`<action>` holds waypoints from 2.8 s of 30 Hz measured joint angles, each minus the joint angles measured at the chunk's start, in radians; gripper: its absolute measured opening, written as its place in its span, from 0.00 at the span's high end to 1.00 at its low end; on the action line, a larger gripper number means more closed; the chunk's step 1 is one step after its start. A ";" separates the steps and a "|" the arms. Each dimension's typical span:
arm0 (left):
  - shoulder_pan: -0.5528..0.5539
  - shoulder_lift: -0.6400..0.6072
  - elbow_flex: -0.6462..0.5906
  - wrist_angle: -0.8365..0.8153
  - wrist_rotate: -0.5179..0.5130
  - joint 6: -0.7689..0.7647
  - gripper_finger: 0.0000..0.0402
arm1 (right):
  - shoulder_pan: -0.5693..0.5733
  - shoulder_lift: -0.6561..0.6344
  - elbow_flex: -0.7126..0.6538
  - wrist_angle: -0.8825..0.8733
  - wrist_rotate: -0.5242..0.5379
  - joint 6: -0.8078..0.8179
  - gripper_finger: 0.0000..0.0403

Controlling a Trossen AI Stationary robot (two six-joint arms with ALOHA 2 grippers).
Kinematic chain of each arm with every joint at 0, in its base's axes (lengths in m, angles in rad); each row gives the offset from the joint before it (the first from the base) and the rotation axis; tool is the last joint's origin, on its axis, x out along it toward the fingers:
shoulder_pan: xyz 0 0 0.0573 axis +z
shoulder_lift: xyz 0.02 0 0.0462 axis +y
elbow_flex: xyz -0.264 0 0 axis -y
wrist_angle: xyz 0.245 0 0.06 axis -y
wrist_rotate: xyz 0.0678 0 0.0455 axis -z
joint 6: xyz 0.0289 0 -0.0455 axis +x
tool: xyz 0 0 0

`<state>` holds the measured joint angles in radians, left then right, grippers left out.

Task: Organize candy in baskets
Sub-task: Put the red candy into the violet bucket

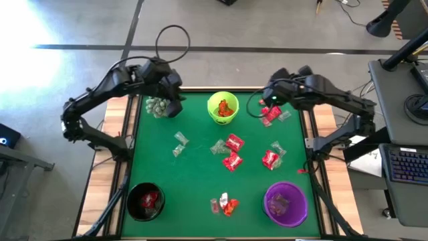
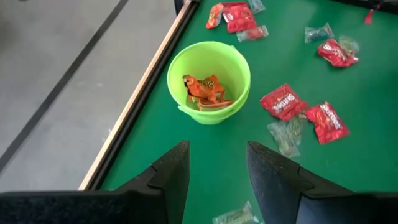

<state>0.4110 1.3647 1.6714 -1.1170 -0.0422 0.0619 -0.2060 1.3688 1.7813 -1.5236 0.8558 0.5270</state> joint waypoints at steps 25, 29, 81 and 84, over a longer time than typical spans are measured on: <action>0.000 -0.089 -0.005 -0.065 0.001 0.097 0.65 | -0.338 0.219 -0.352 0.216 -0.562 -0.131 0.64; 0.000 -0.088 -0.005 -0.071 0.001 0.084 0.65 | -0.376 0.223 -0.454 0.298 -0.653 -0.134 0.65; 0.000 -0.087 -0.006 -0.159 0.001 0.087 0.65 | -0.395 0.318 -0.584 0.455 -0.760 -0.132 0.98; 0.000 -0.087 -0.006 -0.159 0.001 0.087 0.65 | -0.394 0.249 -0.582 0.415 -0.761 -0.119 0.98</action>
<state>0.4110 1.2774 1.6653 -1.2758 -0.0410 0.1486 -0.6003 1.6175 1.1997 -1.1082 0.0952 0.4084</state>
